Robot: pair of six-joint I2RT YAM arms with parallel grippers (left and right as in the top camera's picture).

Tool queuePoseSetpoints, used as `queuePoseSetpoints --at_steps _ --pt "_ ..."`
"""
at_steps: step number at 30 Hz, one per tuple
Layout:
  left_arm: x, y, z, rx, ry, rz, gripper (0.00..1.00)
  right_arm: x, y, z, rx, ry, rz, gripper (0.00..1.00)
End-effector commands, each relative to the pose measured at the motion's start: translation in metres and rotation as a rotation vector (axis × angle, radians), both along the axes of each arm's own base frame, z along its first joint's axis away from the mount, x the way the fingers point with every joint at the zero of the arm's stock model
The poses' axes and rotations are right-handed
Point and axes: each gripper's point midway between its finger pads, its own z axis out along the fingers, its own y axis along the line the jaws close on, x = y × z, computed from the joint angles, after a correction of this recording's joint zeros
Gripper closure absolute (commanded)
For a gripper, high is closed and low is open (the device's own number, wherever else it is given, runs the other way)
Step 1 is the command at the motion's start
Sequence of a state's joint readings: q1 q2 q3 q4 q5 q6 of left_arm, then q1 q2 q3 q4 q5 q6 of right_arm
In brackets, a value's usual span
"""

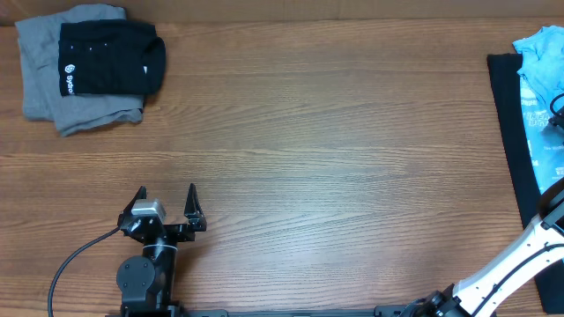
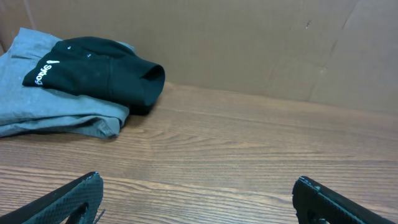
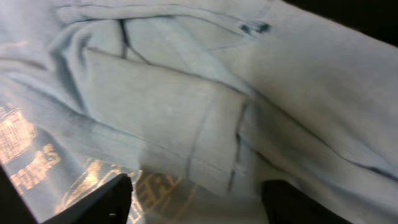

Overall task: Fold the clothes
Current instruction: 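Reach the right gripper to the blue T-shirt at the right edge and grasp it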

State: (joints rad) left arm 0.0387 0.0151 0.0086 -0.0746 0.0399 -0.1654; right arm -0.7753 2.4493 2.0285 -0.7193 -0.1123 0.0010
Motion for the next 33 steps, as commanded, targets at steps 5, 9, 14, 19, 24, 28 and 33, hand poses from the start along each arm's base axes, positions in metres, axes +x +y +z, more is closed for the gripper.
queuePoseSetpoints --at_steps 5,9,14,19,24,28,33 --pt "0.0 -0.001 0.0 0.009 -0.005 -0.002 0.0 0.021 0.009 0.004 0.008 -0.054 0.041 0.32" --pt "0.0 -0.001 0.0 0.009 -0.006 -0.002 0.0 0.024 0.011 0.004 0.003 -0.058 0.046 0.32" --pt "0.0 -0.001 0.0 0.009 -0.006 -0.003 0.0 0.024 0.008 0.005 -0.01 -0.058 0.042 0.37" --pt "0.0 -0.001 0.0 0.009 -0.006 -0.002 0.0 0.021 0.007 0.001 -0.015 -0.044 0.033 0.39" --pt "0.0 -0.001 0.0 0.009 -0.006 -0.003 0.0 0.014 0.005 -0.009 -0.029 -0.01 0.014 0.42" --pt "0.0 -0.001 0.0 0.009 -0.006 -0.003 0.0 0.014 0.003 -0.008 -0.034 -0.012 0.006 0.59" --pt "0.0 -0.001 0.0 0.009 -0.006 -0.002 0.0 0.013 0.003 -0.009 -0.024 -0.017 -0.014 0.85"
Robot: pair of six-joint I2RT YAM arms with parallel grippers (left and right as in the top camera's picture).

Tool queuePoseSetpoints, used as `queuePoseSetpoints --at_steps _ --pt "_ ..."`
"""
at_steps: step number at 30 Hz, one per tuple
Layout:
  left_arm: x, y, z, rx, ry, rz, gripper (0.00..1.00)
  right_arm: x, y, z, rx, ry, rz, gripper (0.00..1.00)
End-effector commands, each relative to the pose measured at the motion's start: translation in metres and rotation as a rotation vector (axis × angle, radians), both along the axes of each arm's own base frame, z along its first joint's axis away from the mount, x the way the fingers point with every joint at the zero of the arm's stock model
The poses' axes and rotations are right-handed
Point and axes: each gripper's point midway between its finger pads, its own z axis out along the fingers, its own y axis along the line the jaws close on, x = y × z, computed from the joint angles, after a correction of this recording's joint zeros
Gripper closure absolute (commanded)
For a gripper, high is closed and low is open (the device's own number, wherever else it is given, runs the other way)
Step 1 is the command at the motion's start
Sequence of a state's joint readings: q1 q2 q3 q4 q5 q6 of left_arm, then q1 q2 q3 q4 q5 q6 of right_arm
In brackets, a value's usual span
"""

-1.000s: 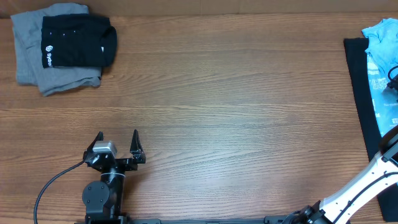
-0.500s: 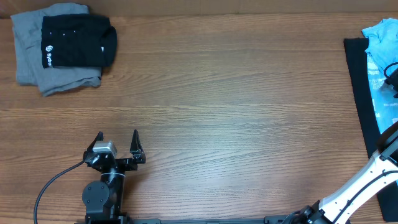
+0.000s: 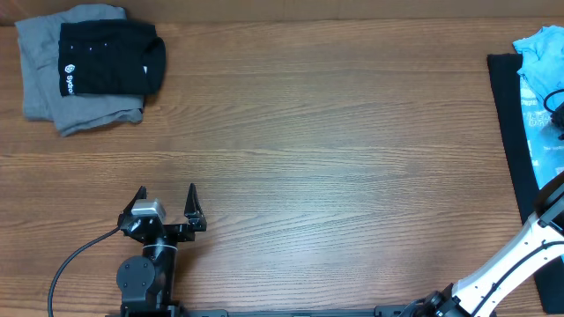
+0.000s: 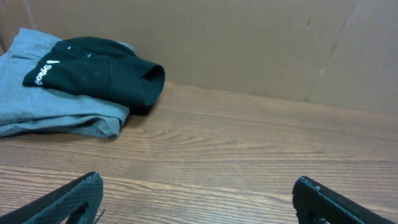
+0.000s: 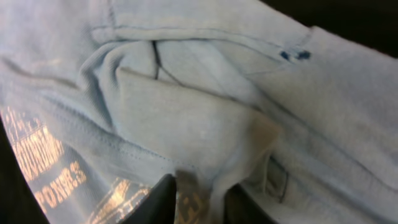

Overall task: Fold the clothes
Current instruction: 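Reach the right gripper to the blue T-shirt at the right edge and grasp it, then drag the blue T-shirt with the right gripper to the table center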

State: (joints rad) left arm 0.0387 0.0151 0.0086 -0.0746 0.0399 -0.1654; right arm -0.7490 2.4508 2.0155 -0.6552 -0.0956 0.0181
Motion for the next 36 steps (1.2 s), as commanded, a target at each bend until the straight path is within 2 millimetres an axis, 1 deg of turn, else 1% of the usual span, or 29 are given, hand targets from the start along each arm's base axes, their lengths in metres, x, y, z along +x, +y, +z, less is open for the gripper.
queuePoseSetpoints --at_steps 1,2,5,6,8,10,11,13,15,16,17,19,20,23,25,26,27,28,30,32,33,34,36 --pt "0.0 -0.001 0.0 0.009 -0.006 -0.003 0.0 -0.003 0.001 -0.01 0.015 0.013 -0.019 0.93" --pt "0.0 -0.001 0.0 0.009 -0.006 -0.003 0.0 -0.003 0.001 -0.011 0.018 0.017 -0.019 0.96" --pt "0.0 -0.001 0.0 0.009 -0.006 -0.003 0.0 -0.004 0.003 -0.011 0.027 0.02 -0.017 0.96" --pt "0.0 -0.001 0.0 0.009 -0.006 -0.003 0.0 -0.004 0.005 -0.01 0.034 0.015 -0.012 0.96" --pt "0.0 -0.001 0.0 0.009 -0.006 -0.003 0.0 0.001 0.009 0.0 0.05 -0.016 0.004 0.96" --pt "0.0 -0.001 0.0 0.009 -0.006 -0.003 0.0 0.009 0.016 0.018 0.058 -0.062 0.032 0.96" --pt "0.0 -0.001 0.0 0.009 -0.006 -0.003 0.0 0.014 0.019 0.03 0.056 -0.089 0.043 0.96" --pt "0.0 -0.001 0.0 0.009 -0.006 -0.003 0.0 0.026 0.029 0.064 0.062 -0.17 0.07 0.96" --pt "0.0 -0.001 0.0 0.009 -0.006 -0.002 0.0 0.038 0.046 0.094 0.086 -0.246 0.115 0.96" --pt "0.0 -0.001 0.0 0.009 -0.006 -0.003 0.0 0.045 0.059 0.109 0.106 -0.284 0.139 0.96" --pt "0.0 -0.001 0.0 0.009 -0.006 -0.003 0.0 0.06 0.091 0.134 0.149 -0.348 0.223 0.96" --pt "0.0 -0.001 0.0 0.009 -0.006 -0.003 0.0 0.075 0.127 0.151 0.194 -0.389 0.31 0.96" --pt "0.0 -0.001 0.0 0.009 -0.006 -0.003 0.0 0.081 0.143 0.155 0.216 -0.398 0.333 0.96" --pt "0.0 -0.001 0.0 0.008 -0.006 -0.002 0.0 0.104 0.208 0.161 0.287 -0.409 0.437 0.96" --pt "0.0 -0.001 0.0 0.009 -0.006 -0.003 0.0 0.119 0.261 0.161 0.324 -0.397 0.516 0.96" --pt "0.0 -0.001 0.0 0.009 -0.006 -0.003 0.0 0.13 0.311 0.162 0.339 -0.393 0.601 0.96" --pt "0.0 -0.001 0.0 0.009 -0.006 -0.003 0.0 0.136 0.346 0.164 0.357 -0.392 0.647 0.96" --pt "0.0 -0.001 0.0 0.008 -0.006 -0.003 0.0 0.139 0.374 0.166 0.372 -0.395 0.684 0.96" --pt "0.0 -0.001 0.0 0.009 -0.006 -0.002 0.0 0.143 0.437 0.171 0.408 -0.403 0.764 0.96" --pt "0.0 -0.001 0.0 0.009 -0.006 -0.003 0.0 0.138 0.514 0.178 0.444 -0.41 0.875 0.96" --pt "0.0 -0.001 0.0 0.009 -0.006 -0.003 0.0 0.132 0.547 0.18 0.461 -0.414 0.922 0.96" --pt "0.0 -0.001 0.0 0.009 -0.006 -0.003 0.0 0.123 0.591 0.184 0.482 -0.419 0.989 0.96" --pt "0.0 -0.001 0.0 0.009 -0.006 -0.003 0.0 0.104 0.653 0.187 0.514 -0.429 1.084 0.96"
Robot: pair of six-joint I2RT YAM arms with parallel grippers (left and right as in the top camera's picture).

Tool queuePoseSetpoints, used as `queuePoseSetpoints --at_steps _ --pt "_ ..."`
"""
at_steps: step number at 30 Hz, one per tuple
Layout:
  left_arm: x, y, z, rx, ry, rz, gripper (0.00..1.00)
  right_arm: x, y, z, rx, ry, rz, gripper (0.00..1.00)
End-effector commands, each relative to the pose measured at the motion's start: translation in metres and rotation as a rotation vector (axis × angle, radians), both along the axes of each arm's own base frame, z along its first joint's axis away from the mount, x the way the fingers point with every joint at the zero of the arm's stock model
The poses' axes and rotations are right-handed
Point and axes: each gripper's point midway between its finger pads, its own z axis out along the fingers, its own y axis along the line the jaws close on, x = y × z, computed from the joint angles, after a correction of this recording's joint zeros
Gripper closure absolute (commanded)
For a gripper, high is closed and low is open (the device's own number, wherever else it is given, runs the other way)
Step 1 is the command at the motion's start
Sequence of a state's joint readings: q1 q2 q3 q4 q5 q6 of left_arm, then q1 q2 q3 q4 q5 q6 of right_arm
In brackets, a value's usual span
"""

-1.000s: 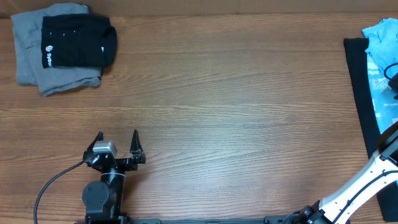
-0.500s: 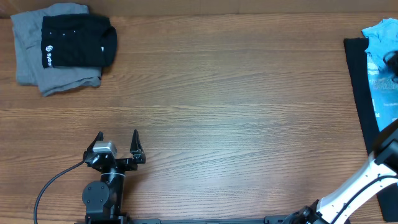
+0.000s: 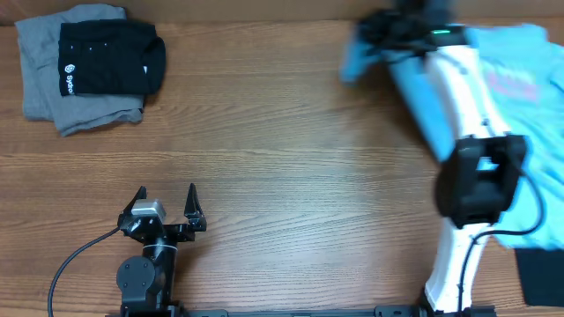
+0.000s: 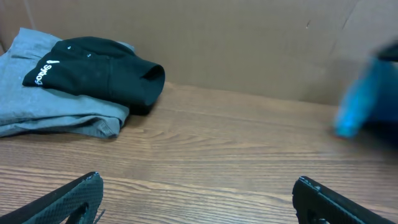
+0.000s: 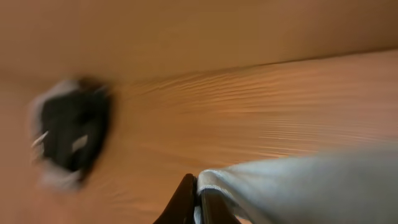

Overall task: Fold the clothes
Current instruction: 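Drag the blue T-shirt with the right gripper to the table center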

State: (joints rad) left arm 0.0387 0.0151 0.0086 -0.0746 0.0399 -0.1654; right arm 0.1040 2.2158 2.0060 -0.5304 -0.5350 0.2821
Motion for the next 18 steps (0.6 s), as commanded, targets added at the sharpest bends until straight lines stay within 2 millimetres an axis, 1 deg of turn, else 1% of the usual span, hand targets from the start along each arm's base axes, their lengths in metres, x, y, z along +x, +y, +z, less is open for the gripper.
queuePoseSetpoints --at_steps 1,2,3,4,5,6,8,10,11,13,14,15,16,17,18 --pt "0.0 -0.001 0.0 0.009 -0.005 -0.003 0.0 -0.049 0.147 0.019 0.092 -0.021 0.236 0.96" --pt "0.0 -0.001 0.0 0.009 -0.005 -0.003 0.0 -0.065 0.181 0.021 0.103 -0.031 0.291 0.96" --pt "0.0 -0.001 0.0 0.009 -0.006 -0.003 0.0 -0.078 0.207 0.02 0.109 -0.031 0.325 0.96" --pt "0.0 -0.001 0.0 0.009 -0.006 -0.002 0.0 -0.108 0.253 0.016 0.096 -0.035 0.385 0.96" --pt "0.0 -0.001 0.0 0.009 -0.006 -0.003 0.0 -0.123 0.272 0.014 0.078 -0.038 0.403 0.96" --pt "0.0 -0.001 0.0 0.009 -0.006 -0.002 0.0 -0.135 0.286 0.011 0.057 -0.04 0.411 0.96" --pt "0.0 -0.001 0.0 0.009 -0.006 -0.002 0.0 -0.155 0.308 0.005 0.009 -0.049 0.411 0.96" --pt "0.0 -0.001 0.0 0.009 -0.006 -0.002 0.0 -0.168 0.321 0.002 -0.016 -0.059 0.42 0.85" --pt "0.0 -0.001 0.0 0.009 -0.006 -0.003 0.0 -0.171 0.324 0.003 -0.019 -0.06 0.426 0.85" --pt "0.0 -0.001 0.0 0.009 -0.006 -0.003 0.0 -0.175 0.322 0.005 -0.022 -0.053 0.432 0.88" --pt "0.0 -0.001 0.0 0.009 -0.006 -0.003 0.0 -0.175 0.32 0.007 -0.025 -0.049 0.429 0.88" --pt "0.0 -0.001 0.0 0.009 -0.006 -0.003 0.0 -0.173 0.314 0.011 -0.028 -0.045 0.42 0.85" --pt "0.0 -0.001 0.0 0.009 -0.006 -0.003 0.0 -0.17 0.306 0.016 -0.03 -0.042 0.407 0.75" --pt "0.0 -0.001 0.0 0.009 -0.006 -0.003 0.0 -0.166 0.296 0.021 -0.033 -0.037 0.392 0.61" --pt "0.0 -0.001 0.0 0.009 -0.006 -0.003 0.0 -0.163 0.287 0.027 -0.035 -0.034 0.377 0.52"
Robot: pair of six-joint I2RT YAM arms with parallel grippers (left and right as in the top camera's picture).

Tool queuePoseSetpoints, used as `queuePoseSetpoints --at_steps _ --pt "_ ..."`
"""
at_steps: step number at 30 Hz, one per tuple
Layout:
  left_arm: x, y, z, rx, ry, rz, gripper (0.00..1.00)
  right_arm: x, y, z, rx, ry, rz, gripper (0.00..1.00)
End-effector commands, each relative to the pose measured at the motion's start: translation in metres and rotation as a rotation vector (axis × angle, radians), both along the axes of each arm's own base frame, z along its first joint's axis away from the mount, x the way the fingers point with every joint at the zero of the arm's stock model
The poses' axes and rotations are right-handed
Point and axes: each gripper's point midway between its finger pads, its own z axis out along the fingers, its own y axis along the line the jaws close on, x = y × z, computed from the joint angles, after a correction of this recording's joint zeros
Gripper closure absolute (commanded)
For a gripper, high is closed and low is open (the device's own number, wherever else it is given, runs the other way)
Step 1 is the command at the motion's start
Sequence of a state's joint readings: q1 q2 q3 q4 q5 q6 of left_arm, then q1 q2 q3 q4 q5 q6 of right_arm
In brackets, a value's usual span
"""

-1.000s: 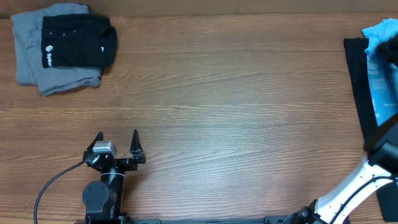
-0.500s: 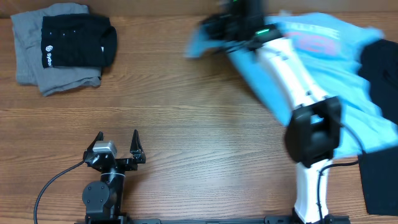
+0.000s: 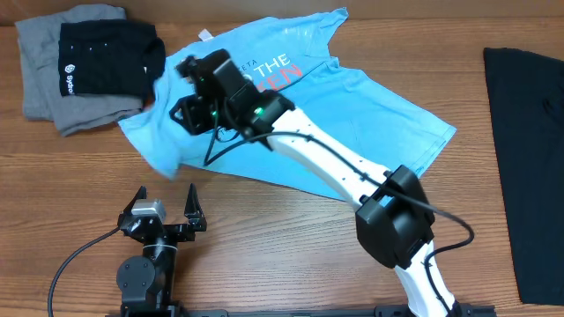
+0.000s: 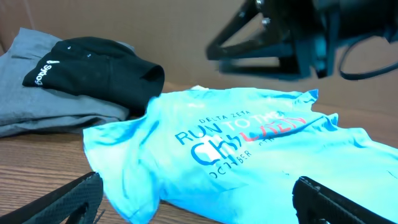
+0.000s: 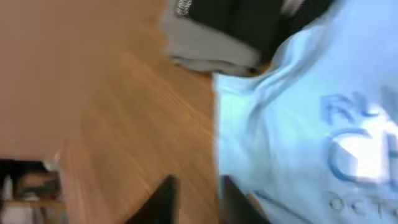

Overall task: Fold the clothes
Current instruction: 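Drag the blue T-shirt with the right gripper to the table center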

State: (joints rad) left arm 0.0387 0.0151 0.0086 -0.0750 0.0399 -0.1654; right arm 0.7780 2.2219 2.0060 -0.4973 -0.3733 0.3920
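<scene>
A light blue T-shirt (image 3: 352, 114) with printed lettering lies spread face up across the far middle of the table. It also fills the foreground of the left wrist view (image 4: 236, 155). My right gripper (image 3: 185, 90) hovers over its left sleeve, reaching far across from the right. In the blurred right wrist view the right gripper (image 5: 196, 196) is open, with bare wood between its fingers and the shirt's edge (image 5: 298, 124) beside the right finger. My left gripper (image 3: 167, 201) stands open near the front edge, just short of the shirt's hem (image 4: 199, 208).
A folded stack sits at the far left corner, a black garment (image 3: 106, 57) on top of a grey one (image 3: 53, 97). Another black garment (image 3: 529, 158) lies along the right edge. A cardboard wall (image 4: 186, 25) backs the table.
My right gripper was shut on the blue shirt, in the air over the far middle. It is now open at the far left, and the shirt lies spread on the table.
My right gripper stood open over the crumpled blue shirt at the right edge. Then it closed on a fold of it, and later held the shirt over the table. Now the shirt lies spread out and let go. The left arm stayed still.
</scene>
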Motion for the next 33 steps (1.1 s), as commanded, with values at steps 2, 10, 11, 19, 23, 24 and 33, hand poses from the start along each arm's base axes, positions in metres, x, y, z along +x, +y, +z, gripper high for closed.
queuePoseSetpoints --at_steps 2,10,11,19,23,24,33 --pt "0.0 -0.001 0.0 0.009 -0.006 -0.003 0.0 0.041 -0.062 0.046 -0.002 -0.054 -0.136 0.48" --pt "0.0 -0.001 0.0 0.009 -0.006 -0.003 0.0 0.059 -0.203 0.075 -0.161 -0.017 -0.271 0.0" --pt "0.0 -0.001 0.0 0.009 -0.006 -0.003 0.0 0.06 -0.223 0.075 -0.177 0.012 -0.306 0.0" --pt "0.0 -0.001 0.0 0.009 -0.006 -0.003 0.0 0.051 -0.365 0.02 -0.385 0.32 -0.566 0.0" --pt "0.0 -0.001 0.0 0.009 -0.006 -0.003 0.0 0.047 -0.391 -0.018 -0.442 0.391 -0.582 0.02" --pt "0.0 -0.001 0.0 0.009 -0.006 -0.003 0.0 0.046 -0.392 -0.033 -0.461 0.393 -0.554 0.02" --pt "0.0 -0.001 0.0 0.009 -0.006 -0.002 0.0 0.031 -0.372 -0.111 -0.495 0.46 -0.454 0.1"
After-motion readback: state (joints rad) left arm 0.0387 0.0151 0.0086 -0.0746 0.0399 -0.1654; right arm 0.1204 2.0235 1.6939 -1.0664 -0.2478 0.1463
